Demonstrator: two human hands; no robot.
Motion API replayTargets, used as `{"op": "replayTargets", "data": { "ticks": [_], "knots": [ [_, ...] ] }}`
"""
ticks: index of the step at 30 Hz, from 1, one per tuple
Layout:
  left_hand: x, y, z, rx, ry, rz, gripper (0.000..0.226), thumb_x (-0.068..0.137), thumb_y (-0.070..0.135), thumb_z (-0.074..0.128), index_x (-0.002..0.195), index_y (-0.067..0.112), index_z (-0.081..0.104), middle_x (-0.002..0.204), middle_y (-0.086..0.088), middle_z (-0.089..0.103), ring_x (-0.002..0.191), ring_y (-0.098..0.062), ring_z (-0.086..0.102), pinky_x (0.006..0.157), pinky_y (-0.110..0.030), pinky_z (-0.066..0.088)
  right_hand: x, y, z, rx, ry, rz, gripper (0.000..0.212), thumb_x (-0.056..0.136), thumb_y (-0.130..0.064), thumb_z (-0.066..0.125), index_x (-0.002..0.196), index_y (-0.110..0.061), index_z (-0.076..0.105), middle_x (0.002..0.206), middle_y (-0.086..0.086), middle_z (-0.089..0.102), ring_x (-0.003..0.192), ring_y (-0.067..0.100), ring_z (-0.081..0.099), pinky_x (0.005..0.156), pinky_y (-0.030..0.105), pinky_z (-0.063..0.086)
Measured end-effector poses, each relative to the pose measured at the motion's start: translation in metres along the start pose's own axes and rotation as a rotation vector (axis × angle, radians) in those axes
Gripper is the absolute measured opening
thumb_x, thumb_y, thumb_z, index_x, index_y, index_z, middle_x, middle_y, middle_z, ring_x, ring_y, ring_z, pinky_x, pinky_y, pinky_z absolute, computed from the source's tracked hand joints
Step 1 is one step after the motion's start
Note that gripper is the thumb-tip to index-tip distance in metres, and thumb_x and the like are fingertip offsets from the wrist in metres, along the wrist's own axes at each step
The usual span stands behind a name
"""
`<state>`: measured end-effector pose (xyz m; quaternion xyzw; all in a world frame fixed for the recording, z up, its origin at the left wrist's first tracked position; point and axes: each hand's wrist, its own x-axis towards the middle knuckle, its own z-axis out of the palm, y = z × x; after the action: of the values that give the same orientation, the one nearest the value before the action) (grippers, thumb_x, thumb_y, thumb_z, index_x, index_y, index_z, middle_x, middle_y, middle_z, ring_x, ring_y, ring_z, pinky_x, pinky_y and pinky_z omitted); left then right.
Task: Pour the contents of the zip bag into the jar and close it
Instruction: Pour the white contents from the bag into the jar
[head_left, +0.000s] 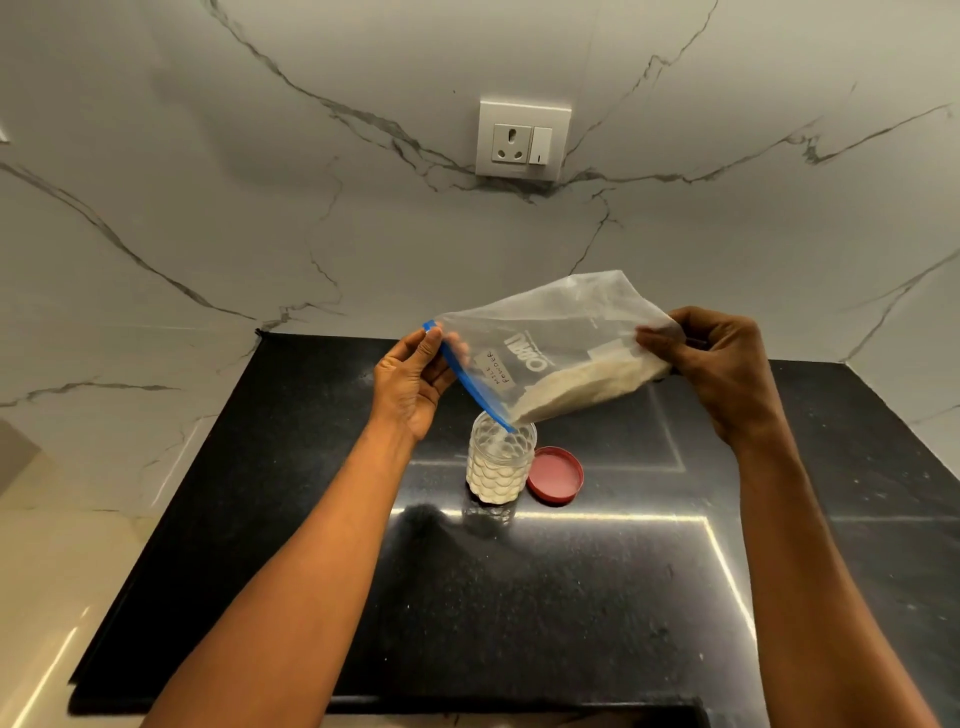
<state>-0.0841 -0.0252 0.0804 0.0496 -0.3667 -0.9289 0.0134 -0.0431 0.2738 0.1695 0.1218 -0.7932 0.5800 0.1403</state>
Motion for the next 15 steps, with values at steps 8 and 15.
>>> {"op": "replayTargets", "data": {
  "ticks": [8, 15],
  "knots": [
    [-0.0016, -0.0018, -0.0065, 0.006, 0.013, -0.003, 0.012, 0.095, 0.007, 0.061, 0.103, 0.011, 0.069, 0.097, -0.007, 0.075, 0.094, -0.022, 0.073, 0.083, -0.040, 0.062, 0.0024, 0.0013, 0.0025, -0.030, -0.012, 0.006, 0.021, 0.085, -0.011, 0.073, 0.101, 0.002, 0.070, 0.092, 0.008, 0.073, 0.081, 0.012, 0.072, 0.067, 0.018, 0.056],
    [-0.0044, -0.0054, -0.0069, -0.008, -0.005, -0.026, 0.012, 0.094, 0.007, 0.061, 0.104, 0.010, 0.068, 0.093, -0.008, 0.075, 0.088, -0.022, 0.074, 0.081, -0.039, 0.063, 0.0017, 0.0060, -0.0018, -0.027, -0.026, 0.057, 0.022, 0.084, -0.013, 0.073, 0.100, 0.003, 0.070, 0.093, 0.012, 0.073, 0.084, 0.019, 0.072, 0.071, 0.024, 0.059]
  ]
}}
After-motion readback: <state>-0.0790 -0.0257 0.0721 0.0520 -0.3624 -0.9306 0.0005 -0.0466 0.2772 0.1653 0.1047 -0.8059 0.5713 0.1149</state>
